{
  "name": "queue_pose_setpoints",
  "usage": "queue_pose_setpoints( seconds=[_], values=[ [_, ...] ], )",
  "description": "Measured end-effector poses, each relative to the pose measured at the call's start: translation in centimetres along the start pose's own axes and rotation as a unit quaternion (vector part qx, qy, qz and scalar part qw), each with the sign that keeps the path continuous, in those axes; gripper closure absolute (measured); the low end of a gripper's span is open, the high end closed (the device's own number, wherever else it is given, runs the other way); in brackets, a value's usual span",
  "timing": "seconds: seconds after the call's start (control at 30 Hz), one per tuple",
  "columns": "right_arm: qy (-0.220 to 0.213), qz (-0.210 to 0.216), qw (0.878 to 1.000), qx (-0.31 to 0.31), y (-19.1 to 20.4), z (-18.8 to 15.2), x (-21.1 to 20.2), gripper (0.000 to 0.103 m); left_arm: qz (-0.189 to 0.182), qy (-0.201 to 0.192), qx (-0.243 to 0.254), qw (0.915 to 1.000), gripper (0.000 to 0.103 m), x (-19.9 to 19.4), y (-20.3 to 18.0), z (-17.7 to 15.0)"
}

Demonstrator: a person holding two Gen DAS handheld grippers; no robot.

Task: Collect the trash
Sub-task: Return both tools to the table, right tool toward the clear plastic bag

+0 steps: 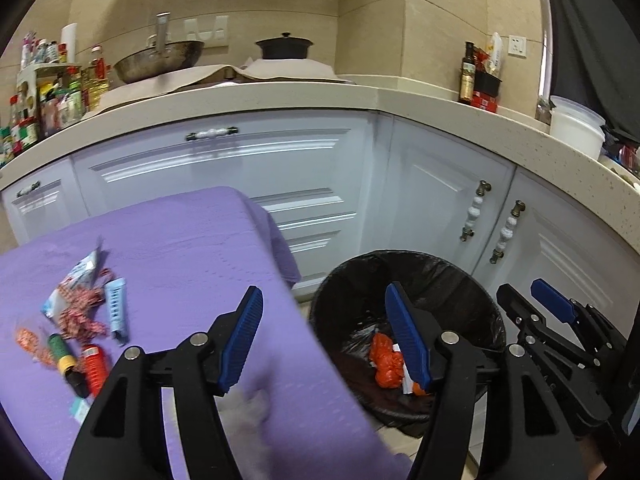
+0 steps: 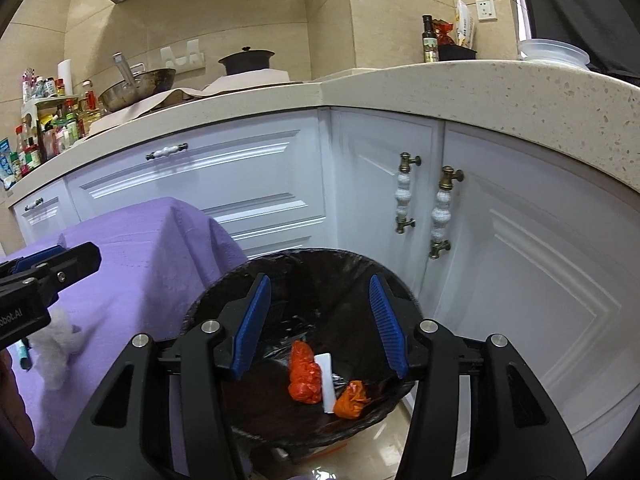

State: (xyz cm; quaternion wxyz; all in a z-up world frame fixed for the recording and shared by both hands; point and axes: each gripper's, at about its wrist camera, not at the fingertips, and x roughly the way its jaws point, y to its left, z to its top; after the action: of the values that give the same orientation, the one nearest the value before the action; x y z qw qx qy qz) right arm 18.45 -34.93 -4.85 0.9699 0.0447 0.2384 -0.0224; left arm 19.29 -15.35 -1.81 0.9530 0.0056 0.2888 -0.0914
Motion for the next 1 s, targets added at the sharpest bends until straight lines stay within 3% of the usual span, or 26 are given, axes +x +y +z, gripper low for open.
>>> queue_pose_setpoints(
  seconds=[0.33,0.67,1.0],
  values=[
    [0.012,0.061,0.998,-0.014,6.0,-1.0,-1.8,0.053,0.050,0.004,-0.032,0.9982,0.040,-3.8,6.2,-1.7],
    [0.035,0.130,0.990,-0.048,13.8,-2.7,-3.4,0.053,0.116,0.014,-0.060,0.9913,0.040,-7.5,13.1,-4.9],
    [0.045,0.162,0.982,-0.082,19.1,-3.4,-4.4,0.049,0.150,0.020,-0.088,0.9845,0.040,-9.8,17.7,-7.2]
  ],
)
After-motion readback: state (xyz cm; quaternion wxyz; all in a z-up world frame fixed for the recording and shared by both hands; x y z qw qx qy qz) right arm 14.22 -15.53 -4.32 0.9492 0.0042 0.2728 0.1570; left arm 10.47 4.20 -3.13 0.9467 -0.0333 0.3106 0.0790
